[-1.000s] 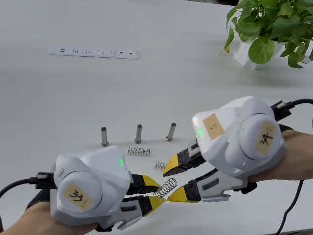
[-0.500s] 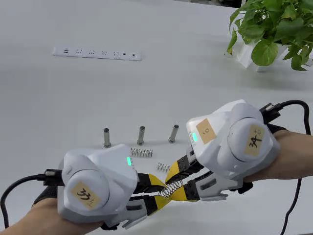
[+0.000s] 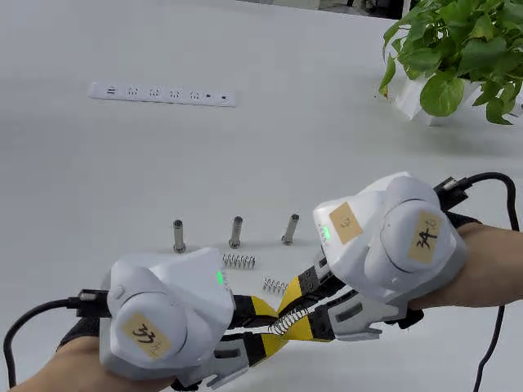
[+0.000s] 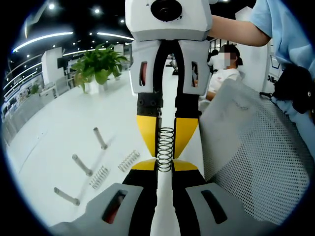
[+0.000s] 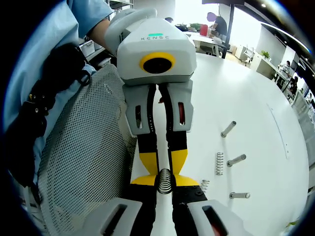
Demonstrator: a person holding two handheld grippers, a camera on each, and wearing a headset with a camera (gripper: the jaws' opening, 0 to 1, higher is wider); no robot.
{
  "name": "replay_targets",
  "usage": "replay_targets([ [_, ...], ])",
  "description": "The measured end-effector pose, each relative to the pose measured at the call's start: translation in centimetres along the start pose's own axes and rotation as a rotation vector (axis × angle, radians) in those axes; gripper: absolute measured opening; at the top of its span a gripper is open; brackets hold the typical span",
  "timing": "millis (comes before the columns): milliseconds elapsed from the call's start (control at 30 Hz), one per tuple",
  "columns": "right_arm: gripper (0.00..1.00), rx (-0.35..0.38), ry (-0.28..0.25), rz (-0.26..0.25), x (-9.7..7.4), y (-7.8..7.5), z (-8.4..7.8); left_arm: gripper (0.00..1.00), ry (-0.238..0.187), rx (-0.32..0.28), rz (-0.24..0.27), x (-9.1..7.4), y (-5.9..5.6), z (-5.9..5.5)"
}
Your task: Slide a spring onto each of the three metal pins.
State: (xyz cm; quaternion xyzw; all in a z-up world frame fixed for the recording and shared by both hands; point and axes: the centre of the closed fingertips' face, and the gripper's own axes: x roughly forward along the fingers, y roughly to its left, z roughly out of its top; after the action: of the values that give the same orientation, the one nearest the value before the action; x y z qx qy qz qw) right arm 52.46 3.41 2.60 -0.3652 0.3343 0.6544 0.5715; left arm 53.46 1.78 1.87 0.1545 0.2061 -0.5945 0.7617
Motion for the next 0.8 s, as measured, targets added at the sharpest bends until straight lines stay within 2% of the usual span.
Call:
replay_targets([
  [533, 0.07, -0.01, -0.002, 0.007, 0.11, -0.12, 0.42, 0.07, -0.018, -0.027, 0.001, -0.17, 0.12, -0.03],
  [800, 0.07, -0.016, 0.002, 0.006, 0.08, -0.18, 0.43, 0.07, -0.02, -0.021, 0.005, -0.14, 0.25, -0.02],
])
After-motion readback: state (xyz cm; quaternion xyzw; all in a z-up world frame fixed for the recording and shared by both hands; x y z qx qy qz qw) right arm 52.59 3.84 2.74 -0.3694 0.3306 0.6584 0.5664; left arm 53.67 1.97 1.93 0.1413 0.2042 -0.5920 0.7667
